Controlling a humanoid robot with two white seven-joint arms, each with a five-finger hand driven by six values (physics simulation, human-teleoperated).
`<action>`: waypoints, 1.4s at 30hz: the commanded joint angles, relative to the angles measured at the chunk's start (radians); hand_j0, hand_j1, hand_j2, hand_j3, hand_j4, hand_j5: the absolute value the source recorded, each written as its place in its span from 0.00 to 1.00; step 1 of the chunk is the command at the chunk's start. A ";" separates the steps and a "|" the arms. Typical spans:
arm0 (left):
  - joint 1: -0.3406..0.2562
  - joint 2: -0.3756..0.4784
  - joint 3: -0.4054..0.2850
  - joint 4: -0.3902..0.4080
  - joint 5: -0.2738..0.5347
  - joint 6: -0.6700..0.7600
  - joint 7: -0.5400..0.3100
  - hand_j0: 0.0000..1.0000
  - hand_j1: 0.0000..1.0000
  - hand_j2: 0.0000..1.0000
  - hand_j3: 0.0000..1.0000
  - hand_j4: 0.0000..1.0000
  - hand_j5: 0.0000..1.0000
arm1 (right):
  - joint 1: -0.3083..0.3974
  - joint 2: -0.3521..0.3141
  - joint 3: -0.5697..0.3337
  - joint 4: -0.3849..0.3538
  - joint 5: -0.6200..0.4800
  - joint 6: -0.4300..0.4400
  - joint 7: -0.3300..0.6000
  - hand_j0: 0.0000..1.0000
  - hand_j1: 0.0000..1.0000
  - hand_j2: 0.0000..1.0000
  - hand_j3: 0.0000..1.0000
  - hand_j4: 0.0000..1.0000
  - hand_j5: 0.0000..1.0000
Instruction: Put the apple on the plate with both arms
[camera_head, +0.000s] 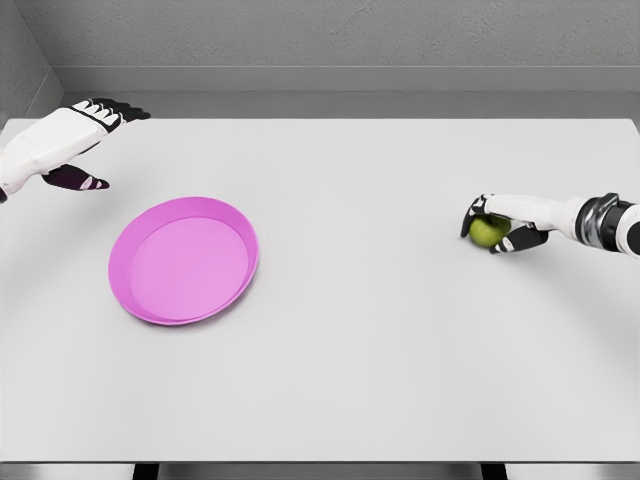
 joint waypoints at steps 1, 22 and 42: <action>0.000 0.001 0.001 0.000 0.006 0.000 0.001 1.00 1.00 1.00 1.00 1.00 1.00 | 0.000 -0.004 -0.005 -0.012 -0.001 -0.001 0.003 0.33 0.33 0.33 0.33 0.33 0.33; 0.000 0.002 0.001 -0.005 0.006 0.000 0.001 1.00 1.00 1.00 1.00 1.00 1.00 | -0.002 -0.008 0.001 -0.298 -0.003 -0.106 0.003 0.31 0.31 0.31 0.31 0.31 0.31; 0.000 0.002 0.003 -0.005 0.006 0.000 0.001 1.00 1.00 1.00 1.00 1.00 1.00 | -0.011 0.176 0.087 -0.320 0.000 -0.102 0.006 0.31 0.31 0.31 0.31 0.31 0.31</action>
